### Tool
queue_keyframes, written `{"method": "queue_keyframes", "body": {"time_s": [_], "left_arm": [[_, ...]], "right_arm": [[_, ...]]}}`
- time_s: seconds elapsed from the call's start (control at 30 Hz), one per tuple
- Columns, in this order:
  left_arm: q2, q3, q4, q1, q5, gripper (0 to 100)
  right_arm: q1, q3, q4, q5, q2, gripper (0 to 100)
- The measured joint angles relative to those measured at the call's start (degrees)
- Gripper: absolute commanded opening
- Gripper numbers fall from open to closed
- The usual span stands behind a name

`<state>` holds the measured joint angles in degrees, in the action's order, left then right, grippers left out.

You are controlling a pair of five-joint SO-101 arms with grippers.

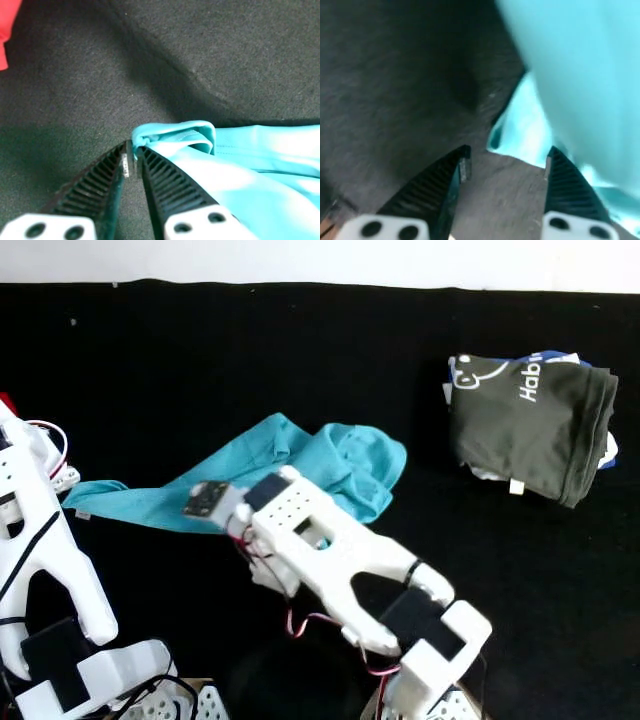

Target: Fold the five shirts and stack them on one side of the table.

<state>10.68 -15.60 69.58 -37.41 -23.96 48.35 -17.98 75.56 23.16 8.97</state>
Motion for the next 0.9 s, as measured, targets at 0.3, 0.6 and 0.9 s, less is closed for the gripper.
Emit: {"method": "queue_keyframes", "body": {"time_s": [0.3,0.6,0.9], "left_arm": [[0.00,0.00,0.00,0.00,0.00,1],[0.00,0.00,2.20,0.00,0.00,1],[0.09,-3.43,6.42,2.81,0.00,1]], "right_arm": [[-5.89,1.41,-5.01,-0.09,7.91,19.2],[-8.09,6.51,-2.73,-0.18,10.11,0.6],[-11.87,8.09,5.80,-0.18,-5.10,0.6]]}}
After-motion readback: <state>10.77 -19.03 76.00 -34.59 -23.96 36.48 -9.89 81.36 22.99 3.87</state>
